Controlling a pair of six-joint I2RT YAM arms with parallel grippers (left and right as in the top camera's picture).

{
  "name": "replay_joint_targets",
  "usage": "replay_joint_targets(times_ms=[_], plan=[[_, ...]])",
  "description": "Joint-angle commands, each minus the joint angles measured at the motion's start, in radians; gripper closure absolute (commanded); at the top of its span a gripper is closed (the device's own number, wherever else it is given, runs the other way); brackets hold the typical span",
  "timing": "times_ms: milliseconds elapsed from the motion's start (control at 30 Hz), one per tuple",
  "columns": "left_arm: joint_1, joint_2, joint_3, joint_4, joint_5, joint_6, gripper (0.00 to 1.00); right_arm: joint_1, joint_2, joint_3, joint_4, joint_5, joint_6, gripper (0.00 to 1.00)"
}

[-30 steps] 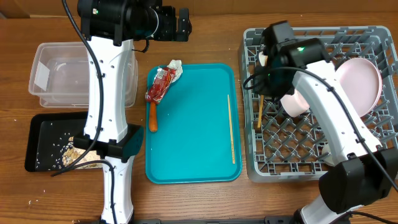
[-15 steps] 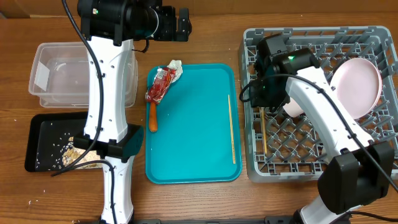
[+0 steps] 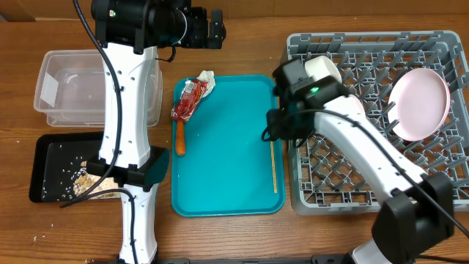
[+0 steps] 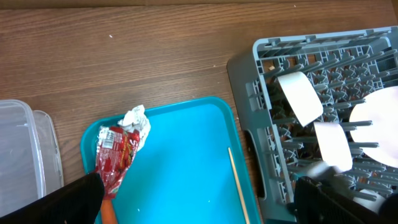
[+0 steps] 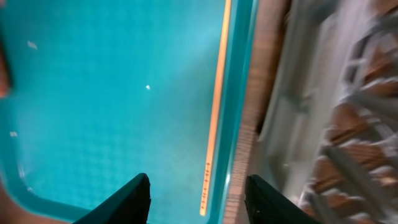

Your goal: Sort waste into correct bins and load items into the dishwasher

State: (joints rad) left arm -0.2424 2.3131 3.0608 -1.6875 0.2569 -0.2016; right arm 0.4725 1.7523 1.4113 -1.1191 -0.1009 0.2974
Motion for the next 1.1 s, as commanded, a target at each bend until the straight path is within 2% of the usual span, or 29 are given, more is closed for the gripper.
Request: replay_joint_targets(times_ms=[0, 200, 700, 867, 1067], plan=[[-0.006, 0.005, 0.003, -0.002, -0.005, 0.023, 0.0, 0.049, 0.034, -0.068, 0.04, -0.009, 0.062, 0.49], [-0.006, 0.005, 0.003, -0.002, -0.005, 0.023, 0.0, 0.117, 0.042, -0.156, 0.139, 0.104, 0.158, 0.45], [-0.006, 0.005, 0.003, -0.002, -0.005, 0.023, 0.0, 0.116, 0.043, -0.32, 0.341, 0.126, 0.16, 0.47], [-0.006, 0.005, 0.003, -0.002, -0.005, 0.023, 0.0, 0.116, 0.043, -0.368, 0.387, 0.105, 0.16, 0.61], [-0.006, 0.005, 0.003, -0.002, -0.005, 0.023, 0.0, 0.116, 0.043, -0.349, 0.365, 0.061, 0.156, 0.92]])
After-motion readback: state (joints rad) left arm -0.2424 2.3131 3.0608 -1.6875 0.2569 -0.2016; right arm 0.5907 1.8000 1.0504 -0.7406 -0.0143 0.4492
